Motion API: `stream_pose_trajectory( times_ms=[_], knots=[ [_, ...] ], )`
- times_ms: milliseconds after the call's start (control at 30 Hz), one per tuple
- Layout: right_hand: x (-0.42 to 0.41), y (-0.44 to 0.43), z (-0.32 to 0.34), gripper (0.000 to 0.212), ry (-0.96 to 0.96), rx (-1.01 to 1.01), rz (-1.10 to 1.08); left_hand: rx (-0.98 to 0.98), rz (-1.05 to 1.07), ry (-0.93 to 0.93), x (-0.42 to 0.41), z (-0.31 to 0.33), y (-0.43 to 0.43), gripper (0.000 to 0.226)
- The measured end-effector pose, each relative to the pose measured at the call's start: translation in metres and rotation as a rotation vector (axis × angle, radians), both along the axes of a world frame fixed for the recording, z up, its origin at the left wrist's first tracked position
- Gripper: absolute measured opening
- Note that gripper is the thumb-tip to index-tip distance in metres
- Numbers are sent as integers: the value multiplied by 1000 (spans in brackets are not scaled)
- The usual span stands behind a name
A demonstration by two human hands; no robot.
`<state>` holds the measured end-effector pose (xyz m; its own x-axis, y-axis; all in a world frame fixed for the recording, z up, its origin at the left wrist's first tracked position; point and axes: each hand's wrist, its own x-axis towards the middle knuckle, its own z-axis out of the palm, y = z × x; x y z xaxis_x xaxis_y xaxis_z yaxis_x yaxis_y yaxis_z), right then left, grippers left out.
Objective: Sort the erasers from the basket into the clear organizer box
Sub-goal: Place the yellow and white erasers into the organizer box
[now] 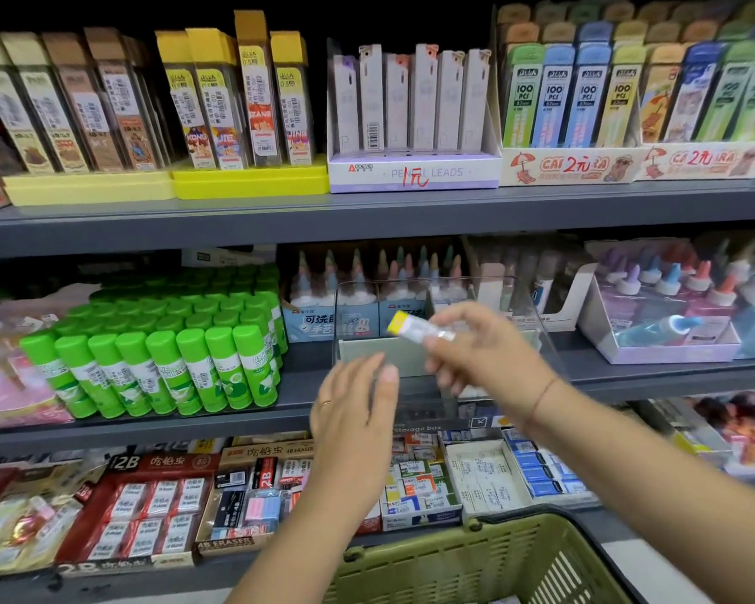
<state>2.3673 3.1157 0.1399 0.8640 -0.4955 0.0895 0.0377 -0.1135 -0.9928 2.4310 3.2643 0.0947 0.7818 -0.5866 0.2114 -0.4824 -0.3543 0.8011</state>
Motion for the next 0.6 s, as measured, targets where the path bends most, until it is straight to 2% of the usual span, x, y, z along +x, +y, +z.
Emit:
stream_pose_trajectory(
  times_ms=[33, 100, 167, 367, 600],
  knots=[
    [5, -21, 5, 10, 28, -150, -120, 169, 36, -148, 4, -6, 2, 53],
    [14, -64, 14, 9, 132, -417, -308, 449, 30, -309, 9, -21, 3, 52],
    [22, -98, 22, 12, 266, -609, -345, 571, -38, -388, 10, -33, 3, 57],
    [52, -116, 43, 26, 702, -1233, -157, 528, -104, -366, 16, -40, 3, 64],
    [76, -100, 48, 24, 828, -1399, -45, 543, -115, -378, 16, -41, 3, 66]
  ],
)
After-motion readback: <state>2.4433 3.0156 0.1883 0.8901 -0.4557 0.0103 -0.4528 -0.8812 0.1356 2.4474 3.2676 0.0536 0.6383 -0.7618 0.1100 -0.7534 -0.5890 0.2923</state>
